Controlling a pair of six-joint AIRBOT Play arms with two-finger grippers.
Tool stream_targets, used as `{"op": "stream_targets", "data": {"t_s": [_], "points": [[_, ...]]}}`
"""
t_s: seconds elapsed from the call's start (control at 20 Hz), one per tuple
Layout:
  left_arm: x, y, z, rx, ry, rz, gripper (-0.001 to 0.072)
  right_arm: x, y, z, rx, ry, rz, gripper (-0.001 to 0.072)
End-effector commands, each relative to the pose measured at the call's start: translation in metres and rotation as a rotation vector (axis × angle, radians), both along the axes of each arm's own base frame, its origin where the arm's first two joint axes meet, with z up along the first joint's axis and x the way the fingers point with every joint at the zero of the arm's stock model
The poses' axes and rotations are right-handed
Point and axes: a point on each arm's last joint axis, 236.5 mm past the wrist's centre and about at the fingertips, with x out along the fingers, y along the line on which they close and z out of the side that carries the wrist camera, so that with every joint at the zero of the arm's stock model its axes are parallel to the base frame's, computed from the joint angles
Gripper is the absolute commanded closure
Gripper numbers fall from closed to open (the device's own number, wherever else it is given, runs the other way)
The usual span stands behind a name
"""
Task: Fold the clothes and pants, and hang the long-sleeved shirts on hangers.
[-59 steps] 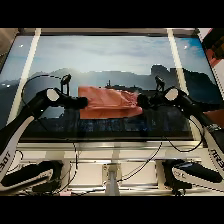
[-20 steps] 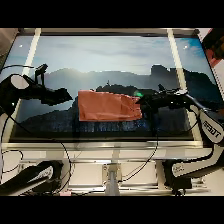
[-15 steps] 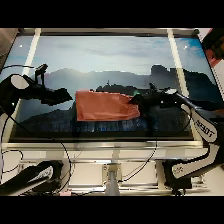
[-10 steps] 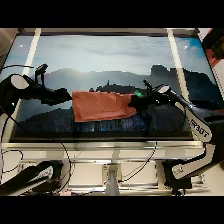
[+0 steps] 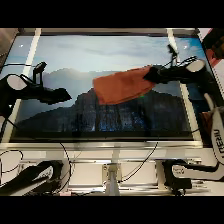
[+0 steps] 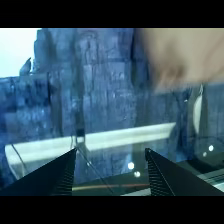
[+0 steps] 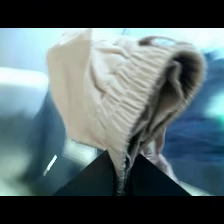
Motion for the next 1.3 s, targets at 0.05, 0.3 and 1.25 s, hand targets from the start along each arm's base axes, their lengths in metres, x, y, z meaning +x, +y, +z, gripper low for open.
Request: {"op": "stream_targets", "data": {"t_s": [0.05,0.3,1.25], "points": [[-0.004,0.000,0.031,0.022,-0.114,-0.045,0.0236,-0.020,-0.147,0.064,-0.147,-0.055,-0.375,0.0686],[-0.015,0.018,0.079,0.077,-0.287,-0.055,0.0236,-0.103,-0.300,0.098,-0.267,-0.041,-0.767,0.0686],[-0.051,0.113,0.138,0.364,-0.469,0.149,0.0235,-0.410,-0.436,0.003,-0.511,0.673,-1.444,0.0618]]}}
